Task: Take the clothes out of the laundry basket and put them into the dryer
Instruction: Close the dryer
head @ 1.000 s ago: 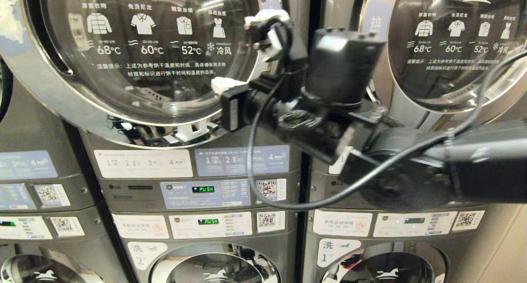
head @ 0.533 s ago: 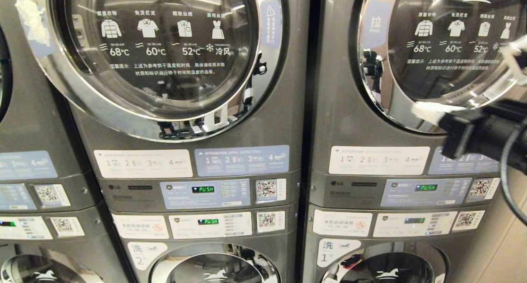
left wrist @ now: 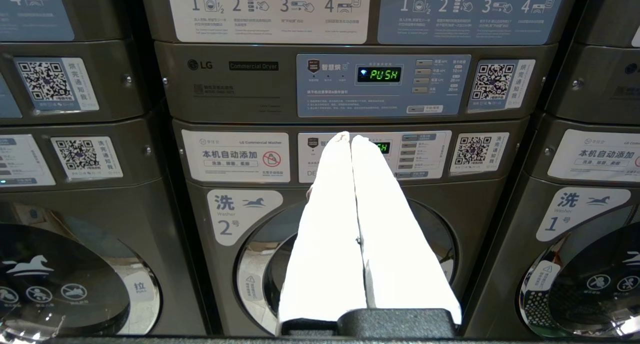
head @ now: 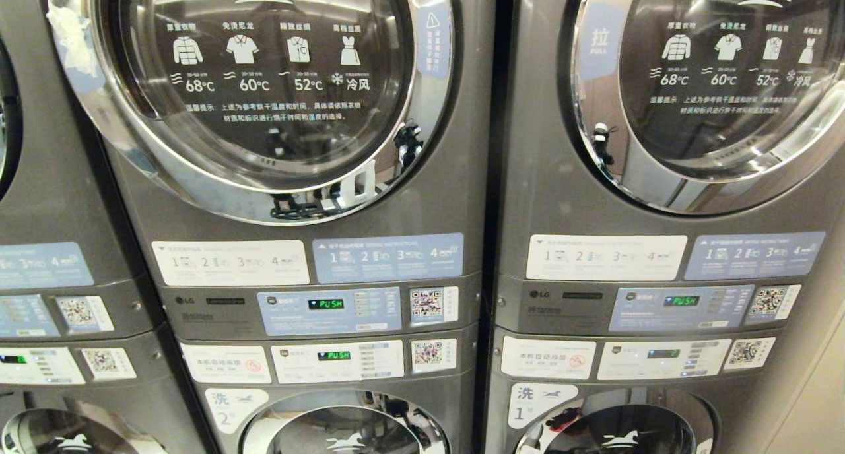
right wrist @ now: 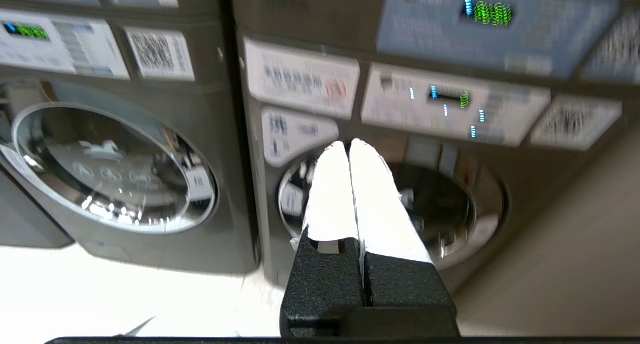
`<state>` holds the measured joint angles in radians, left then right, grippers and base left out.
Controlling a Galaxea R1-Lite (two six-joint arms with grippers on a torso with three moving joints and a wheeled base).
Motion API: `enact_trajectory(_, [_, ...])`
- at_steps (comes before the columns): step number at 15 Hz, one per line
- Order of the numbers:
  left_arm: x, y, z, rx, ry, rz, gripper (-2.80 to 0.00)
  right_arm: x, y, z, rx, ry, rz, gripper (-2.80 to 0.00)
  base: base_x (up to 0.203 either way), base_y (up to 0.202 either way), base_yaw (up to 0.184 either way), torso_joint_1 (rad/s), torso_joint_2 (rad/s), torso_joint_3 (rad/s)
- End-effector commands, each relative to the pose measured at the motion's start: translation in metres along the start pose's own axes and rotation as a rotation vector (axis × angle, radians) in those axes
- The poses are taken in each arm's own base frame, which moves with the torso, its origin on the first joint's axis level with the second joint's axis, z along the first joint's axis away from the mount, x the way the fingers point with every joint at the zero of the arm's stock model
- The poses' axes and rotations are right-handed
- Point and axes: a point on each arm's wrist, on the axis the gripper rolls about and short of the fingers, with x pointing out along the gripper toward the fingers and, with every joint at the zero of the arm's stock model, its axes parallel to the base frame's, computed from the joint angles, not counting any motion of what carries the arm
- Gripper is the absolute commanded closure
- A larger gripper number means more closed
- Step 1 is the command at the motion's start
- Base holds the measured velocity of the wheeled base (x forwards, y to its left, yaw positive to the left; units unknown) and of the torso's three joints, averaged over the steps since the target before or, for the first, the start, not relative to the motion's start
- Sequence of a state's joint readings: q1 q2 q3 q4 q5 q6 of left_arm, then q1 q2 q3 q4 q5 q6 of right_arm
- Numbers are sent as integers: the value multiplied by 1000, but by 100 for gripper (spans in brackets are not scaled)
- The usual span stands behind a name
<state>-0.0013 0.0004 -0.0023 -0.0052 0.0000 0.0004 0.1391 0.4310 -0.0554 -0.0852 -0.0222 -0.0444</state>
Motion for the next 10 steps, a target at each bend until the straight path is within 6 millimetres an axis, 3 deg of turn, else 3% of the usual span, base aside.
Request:
enact_trajectory(1, [0,0,0,0,-1,0,0,-15,1,-17,23,-51,-67,0,0,0,0,0,0,0])
enact_trajectory(4, [0,0,0,0,-1,1,0,-13,3,-26,47,63,-197,0,0,0,0,0,0,0])
enact_trajectory(6, [0,0,0,0,-1,0,0,-10,2,-24,27,-5,-195,0,0,0,0,0,0,0])
enact_trajectory(10, [0,0,0,0,-1,1,0,-12,3,-27,-15,-8,-57,0,0,0,0,0,0,0])
